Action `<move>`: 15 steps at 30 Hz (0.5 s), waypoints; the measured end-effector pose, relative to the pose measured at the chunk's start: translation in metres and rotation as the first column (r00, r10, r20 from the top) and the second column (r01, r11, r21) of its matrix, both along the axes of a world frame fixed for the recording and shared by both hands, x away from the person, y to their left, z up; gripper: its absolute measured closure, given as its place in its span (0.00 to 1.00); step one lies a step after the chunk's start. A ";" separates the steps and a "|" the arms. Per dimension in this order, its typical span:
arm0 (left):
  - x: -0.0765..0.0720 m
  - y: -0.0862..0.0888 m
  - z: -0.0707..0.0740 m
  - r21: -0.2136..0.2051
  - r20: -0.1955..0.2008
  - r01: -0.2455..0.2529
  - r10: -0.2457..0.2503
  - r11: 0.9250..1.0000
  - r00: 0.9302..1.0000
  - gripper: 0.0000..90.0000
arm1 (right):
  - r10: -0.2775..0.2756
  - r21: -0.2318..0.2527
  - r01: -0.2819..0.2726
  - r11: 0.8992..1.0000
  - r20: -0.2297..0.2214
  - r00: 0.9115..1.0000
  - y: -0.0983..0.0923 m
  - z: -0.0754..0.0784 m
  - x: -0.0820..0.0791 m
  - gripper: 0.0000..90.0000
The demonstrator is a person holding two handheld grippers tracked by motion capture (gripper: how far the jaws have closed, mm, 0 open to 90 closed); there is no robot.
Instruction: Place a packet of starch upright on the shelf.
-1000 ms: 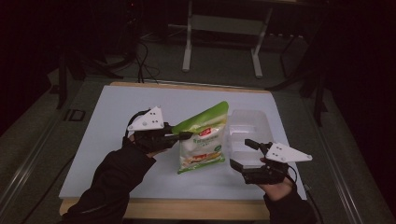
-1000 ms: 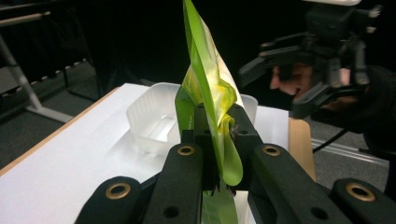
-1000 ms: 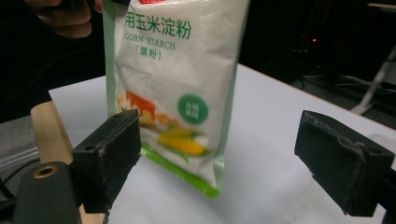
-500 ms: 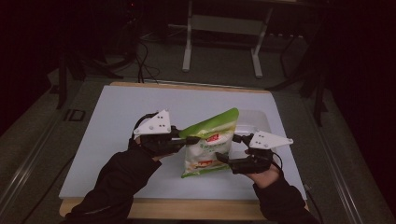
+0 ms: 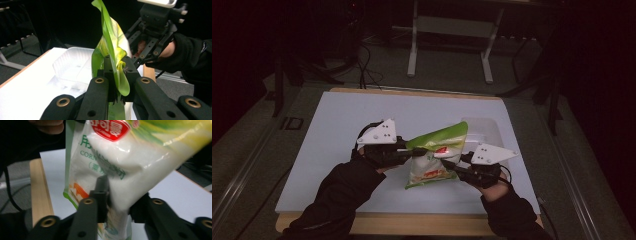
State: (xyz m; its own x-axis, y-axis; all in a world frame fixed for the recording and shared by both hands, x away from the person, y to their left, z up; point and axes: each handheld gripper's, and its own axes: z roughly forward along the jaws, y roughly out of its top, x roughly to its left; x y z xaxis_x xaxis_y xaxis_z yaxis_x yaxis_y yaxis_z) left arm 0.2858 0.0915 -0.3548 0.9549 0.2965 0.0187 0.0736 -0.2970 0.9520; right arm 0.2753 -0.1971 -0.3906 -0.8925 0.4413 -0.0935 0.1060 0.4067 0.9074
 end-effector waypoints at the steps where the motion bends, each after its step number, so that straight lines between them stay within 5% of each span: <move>1: 0.001 0.001 -0.001 0.001 -0.005 0.000 0.000 1.000 1.000 0.95 | 0.001 -0.008 -0.001 1.000 0.002 1.000 0.001 0.000 -0.001 0.86; 15: 0.007 0.008 -0.002 -0.039 -0.036 0.019 -0.020 0.999 0.999 0.94 | 0.004 0.045 -0.001 0.999 -0.056 0.998 -0.001 0.005 -0.001 0.91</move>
State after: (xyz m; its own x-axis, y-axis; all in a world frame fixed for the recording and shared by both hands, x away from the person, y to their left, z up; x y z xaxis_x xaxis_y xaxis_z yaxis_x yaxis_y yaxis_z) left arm 0.2929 0.0996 -0.3572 0.9603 0.2777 -0.0272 0.1028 -0.2615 0.9597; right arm 0.2740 -0.1983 -0.3854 -0.8970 0.4415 -0.0231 0.1566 0.3662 0.9173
